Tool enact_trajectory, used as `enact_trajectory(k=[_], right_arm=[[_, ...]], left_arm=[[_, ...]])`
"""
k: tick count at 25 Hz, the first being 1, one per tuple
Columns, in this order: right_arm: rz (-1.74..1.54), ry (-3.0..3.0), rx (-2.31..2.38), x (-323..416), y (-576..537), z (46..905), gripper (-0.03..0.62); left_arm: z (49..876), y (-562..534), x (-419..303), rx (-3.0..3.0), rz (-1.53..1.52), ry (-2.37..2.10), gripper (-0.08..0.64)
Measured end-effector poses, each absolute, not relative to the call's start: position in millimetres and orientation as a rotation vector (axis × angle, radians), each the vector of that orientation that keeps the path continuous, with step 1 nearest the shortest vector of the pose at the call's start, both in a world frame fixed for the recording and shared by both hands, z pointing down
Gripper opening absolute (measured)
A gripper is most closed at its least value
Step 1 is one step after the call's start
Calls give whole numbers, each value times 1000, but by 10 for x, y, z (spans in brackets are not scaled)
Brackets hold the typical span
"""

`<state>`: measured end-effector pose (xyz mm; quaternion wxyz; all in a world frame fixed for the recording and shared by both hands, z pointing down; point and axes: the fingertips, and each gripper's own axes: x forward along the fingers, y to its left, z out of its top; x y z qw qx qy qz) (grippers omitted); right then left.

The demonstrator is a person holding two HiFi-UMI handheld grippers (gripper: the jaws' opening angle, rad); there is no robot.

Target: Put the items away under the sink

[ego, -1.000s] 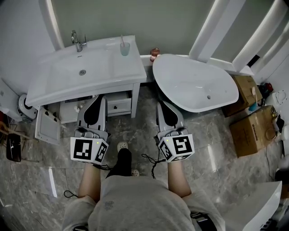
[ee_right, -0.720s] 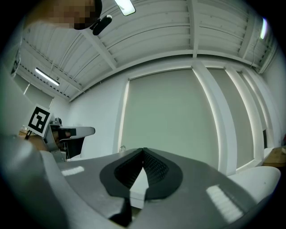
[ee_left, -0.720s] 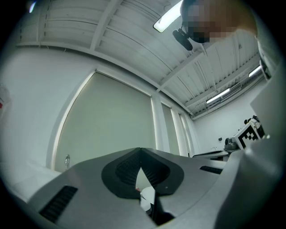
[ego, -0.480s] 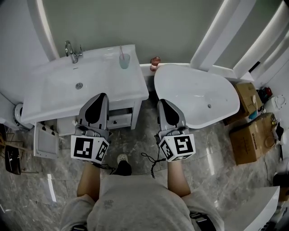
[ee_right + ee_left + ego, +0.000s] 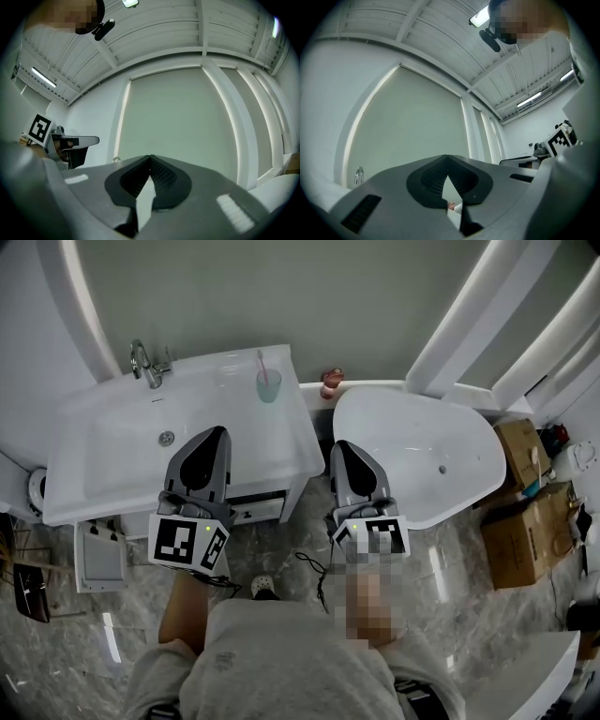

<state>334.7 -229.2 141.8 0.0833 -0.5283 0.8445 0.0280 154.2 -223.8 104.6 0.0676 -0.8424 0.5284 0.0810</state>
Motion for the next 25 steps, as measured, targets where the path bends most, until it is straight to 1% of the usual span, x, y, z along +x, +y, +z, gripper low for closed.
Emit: enact_trajectory(k=[15,25], right_arm=[[42,2531,-1625,3281,-2888,1637,11],[57,2596,-1488,3216,-3794,1542,12]], left_arm=[[1377,-2925,1519,-2629,215,1588,8],[1330,-3600,1467,-2540,215,1705,8]])
